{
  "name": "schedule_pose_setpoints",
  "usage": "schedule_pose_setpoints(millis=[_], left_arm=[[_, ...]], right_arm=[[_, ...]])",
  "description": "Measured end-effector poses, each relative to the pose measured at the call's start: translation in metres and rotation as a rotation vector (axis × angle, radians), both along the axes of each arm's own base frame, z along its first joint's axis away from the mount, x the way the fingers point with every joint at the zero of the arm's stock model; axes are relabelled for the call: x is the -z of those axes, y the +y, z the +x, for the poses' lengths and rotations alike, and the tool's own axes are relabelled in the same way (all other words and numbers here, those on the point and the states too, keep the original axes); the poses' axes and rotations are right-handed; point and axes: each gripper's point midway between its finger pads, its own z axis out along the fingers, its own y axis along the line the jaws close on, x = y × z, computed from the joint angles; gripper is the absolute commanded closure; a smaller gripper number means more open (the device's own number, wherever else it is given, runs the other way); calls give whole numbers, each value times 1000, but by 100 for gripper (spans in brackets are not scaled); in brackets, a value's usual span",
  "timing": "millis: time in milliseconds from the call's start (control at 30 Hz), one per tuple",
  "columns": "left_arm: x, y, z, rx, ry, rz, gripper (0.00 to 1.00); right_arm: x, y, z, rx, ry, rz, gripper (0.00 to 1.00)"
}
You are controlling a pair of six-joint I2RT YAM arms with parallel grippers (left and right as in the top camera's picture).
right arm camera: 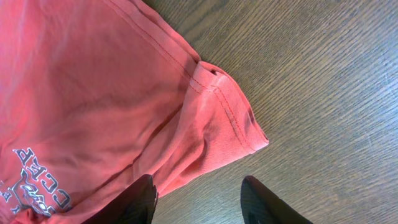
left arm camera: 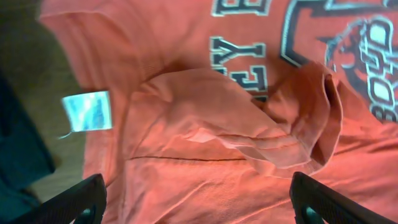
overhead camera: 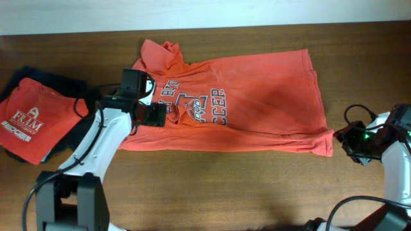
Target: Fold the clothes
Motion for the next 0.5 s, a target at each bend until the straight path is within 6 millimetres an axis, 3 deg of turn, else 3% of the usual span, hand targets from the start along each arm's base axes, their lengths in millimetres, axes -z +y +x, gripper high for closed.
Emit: schedule_pose_setpoints(millis=[100, 133, 167, 200, 233, 267, 500], left_arm=[[22, -4, -3, 49, 59, -1, 21], [29, -5, -2, 58, 73, -2, 30], [34, -6, -1, 64, 77, -2, 43], [37, -7, 1, 72, 76, -2, 63], [40, -8, 4, 77, 71, -5, 94], [39, -8, 5, 79, 64, -7, 100], [31, 3, 21, 0, 5, -1, 99]], right_arm=[[0, 0, 0, 0, 0, 0, 50], [0, 0, 0, 0, 0, 0, 50], [0, 0, 0, 0, 0, 1, 50], [0, 0, 0, 0, 0, 1, 50], [0, 0, 0, 0, 1, 2, 50], [0, 0, 0, 0, 1, 1, 50], [0, 0, -1, 0, 2, 2, 50]])
